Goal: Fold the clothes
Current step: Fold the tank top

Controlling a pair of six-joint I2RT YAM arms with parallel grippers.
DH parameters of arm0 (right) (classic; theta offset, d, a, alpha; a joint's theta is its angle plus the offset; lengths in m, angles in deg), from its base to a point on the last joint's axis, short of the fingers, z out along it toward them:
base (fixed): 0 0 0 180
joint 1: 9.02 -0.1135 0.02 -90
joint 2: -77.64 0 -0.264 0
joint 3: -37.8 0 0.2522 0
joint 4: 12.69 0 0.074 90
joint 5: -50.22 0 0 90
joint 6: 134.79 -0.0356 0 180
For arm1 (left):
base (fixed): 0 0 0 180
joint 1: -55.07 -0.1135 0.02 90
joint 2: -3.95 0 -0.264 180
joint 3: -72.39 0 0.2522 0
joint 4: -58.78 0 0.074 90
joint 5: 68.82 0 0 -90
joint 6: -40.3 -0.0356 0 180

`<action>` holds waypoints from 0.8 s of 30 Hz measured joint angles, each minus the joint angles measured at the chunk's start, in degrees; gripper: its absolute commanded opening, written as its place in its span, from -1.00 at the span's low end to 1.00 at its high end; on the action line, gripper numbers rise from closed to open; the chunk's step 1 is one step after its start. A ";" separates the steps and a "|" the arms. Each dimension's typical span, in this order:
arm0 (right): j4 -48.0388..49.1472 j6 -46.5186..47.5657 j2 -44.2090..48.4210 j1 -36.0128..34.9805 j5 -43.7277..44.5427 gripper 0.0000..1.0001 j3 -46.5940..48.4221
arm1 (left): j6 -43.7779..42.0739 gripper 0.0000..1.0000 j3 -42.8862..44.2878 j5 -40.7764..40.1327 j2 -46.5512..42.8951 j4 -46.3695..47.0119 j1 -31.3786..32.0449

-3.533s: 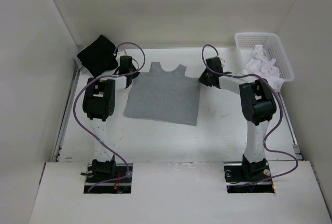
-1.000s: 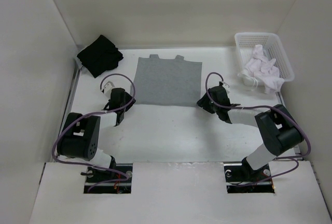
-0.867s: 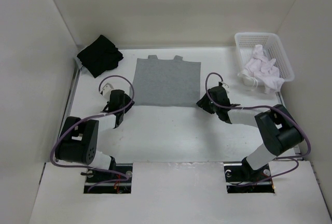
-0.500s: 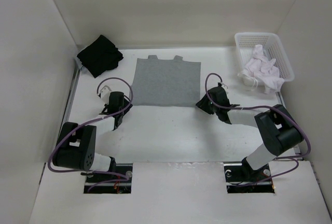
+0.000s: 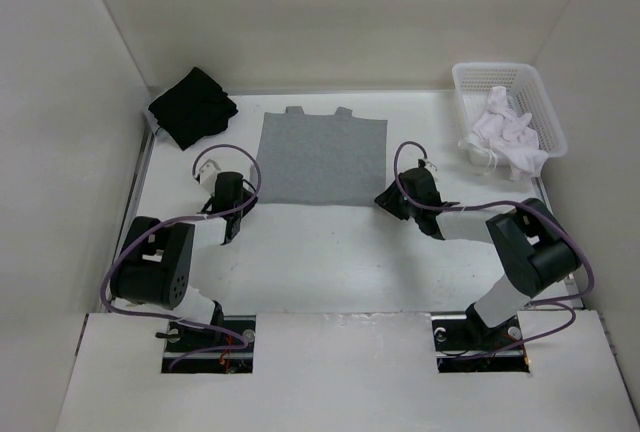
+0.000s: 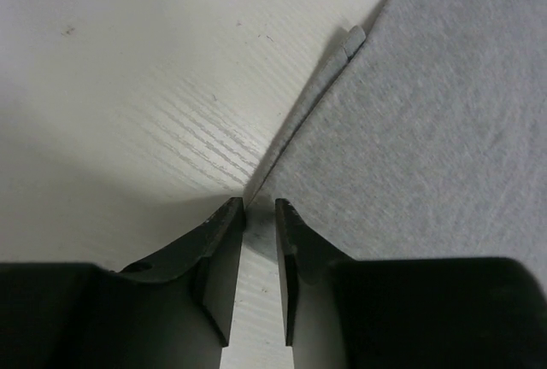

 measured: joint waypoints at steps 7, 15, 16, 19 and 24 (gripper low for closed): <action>0.42 -0.17 -0.15 0.00 0.63 -0.45 -0.13 | 0.42 -0.80 0.04 1.11 0.90 0.90 0.00; 0.98 -0.20 -0.15 -0.24 1.16 -0.28 -0.26 | 0.61 -0.42 -1.95 0.09 -3.78 -2.62 -0.04; 1.01 -0.20 -0.15 -0.24 1.16 -0.28 -0.26 | 0.57 -0.42 -2.03 -0.24 -4.31 -3.58 0.00; 1.03 -0.20 -0.15 -0.24 1.16 -0.28 -0.26 | 0.55 -0.49 -1.99 -1.05 -4.55 -4.44 0.55; 0.98 -0.20 -0.26 -0.24 1.27 -0.42 -0.26 | 0.57 -0.64 -1.16 -1.66 -3.23 -4.39 1.75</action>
